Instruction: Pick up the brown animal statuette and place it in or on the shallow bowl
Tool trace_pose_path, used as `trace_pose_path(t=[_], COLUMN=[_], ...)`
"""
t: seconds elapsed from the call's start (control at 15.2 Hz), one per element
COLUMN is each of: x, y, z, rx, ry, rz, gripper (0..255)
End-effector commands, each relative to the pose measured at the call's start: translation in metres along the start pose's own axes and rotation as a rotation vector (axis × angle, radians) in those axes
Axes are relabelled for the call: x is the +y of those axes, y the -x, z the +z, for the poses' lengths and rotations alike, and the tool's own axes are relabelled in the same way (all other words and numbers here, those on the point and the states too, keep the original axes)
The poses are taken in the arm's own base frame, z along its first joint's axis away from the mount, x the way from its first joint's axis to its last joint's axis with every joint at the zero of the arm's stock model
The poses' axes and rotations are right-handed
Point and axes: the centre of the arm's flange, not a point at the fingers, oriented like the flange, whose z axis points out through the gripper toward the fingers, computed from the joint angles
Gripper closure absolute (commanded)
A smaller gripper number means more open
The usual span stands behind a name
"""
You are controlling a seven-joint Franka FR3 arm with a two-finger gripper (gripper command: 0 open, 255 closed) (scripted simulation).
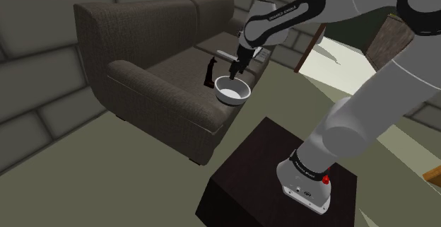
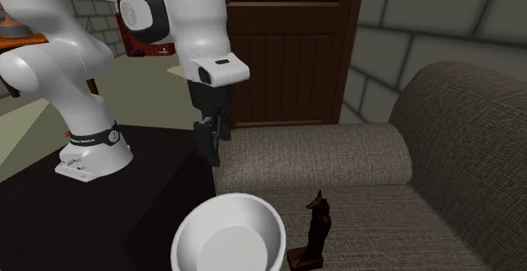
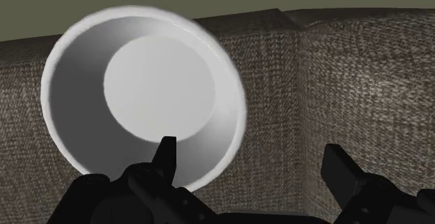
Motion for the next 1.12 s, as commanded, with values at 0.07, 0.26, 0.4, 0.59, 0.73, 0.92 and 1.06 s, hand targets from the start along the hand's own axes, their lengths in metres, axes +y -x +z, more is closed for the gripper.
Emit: trace_pose_path(t=[0.07, 0.26, 0.4, 0.59, 0.73, 0.92, 1.06], x=[0.017, 0.032, 0.042, 0.057, 0.067, 0.083, 0.093], y=[-0.021, -0.041, -0.055, -0.076, -0.091, -0.113, -0.128], z=[0.029, 0.057, 0.075, 0.102, 0.12, 0.147, 0.164], rx=[0.021, 0.041, 0.054, 0.074, 0.087, 0.107, 0.12], ry=[0.004, 0.005, 0.006, 0.008, 0.009, 0.011, 0.012], rz=[0.0, 0.0, 0.0, 0.0, 0.0, -0.001, -0.001], gripper=[0, 0, 0, 0, 0, 0, 0])
